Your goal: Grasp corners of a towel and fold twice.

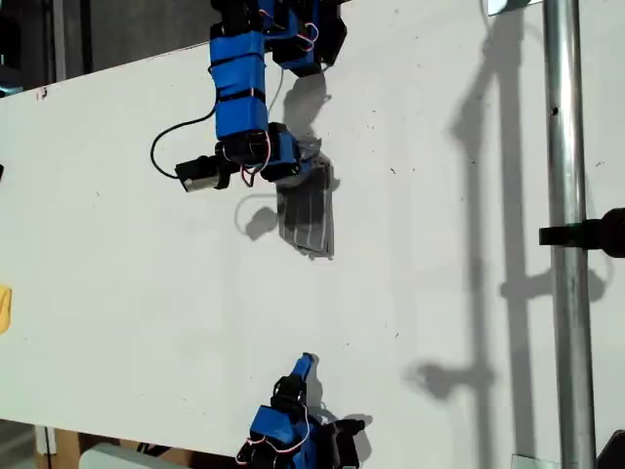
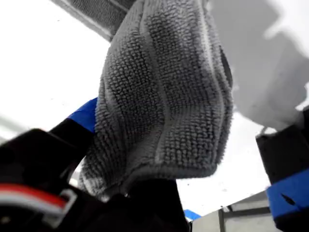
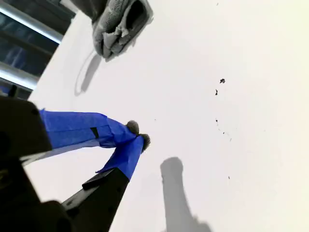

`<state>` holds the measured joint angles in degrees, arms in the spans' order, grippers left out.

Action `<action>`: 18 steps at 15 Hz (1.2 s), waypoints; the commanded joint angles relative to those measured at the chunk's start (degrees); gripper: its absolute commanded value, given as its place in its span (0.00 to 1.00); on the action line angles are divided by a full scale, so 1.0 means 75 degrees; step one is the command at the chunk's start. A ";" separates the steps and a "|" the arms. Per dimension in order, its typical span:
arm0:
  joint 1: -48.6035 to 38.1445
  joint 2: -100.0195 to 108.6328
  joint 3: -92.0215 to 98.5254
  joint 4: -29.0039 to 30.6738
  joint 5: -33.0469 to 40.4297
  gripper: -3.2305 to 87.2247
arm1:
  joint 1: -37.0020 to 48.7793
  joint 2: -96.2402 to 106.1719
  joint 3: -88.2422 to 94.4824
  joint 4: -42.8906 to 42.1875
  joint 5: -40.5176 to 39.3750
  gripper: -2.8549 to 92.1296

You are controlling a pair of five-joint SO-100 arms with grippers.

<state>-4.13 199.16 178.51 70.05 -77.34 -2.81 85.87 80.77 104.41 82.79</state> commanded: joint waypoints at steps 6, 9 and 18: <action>0.0023 0.0023 0.0059 0.0047 0.0000 0.00 | 0.0586 -0.1137 -0.0164 -0.4559 -0.1512 0.27; 0.0012 0.0023 0.0059 0.0023 0.0035 0.00 | 0.0973 -0.0645 0.0082 -0.8262 -0.3973 0.58; 0.0059 0.0012 0.0059 0.0445 -0.1242 0.01 | 0.1699 0.3047 0.2684 -0.8309 -0.3926 0.10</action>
<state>-4.04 199.16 178.51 72.33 -81.56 8.88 98.61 95.98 36.83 51.42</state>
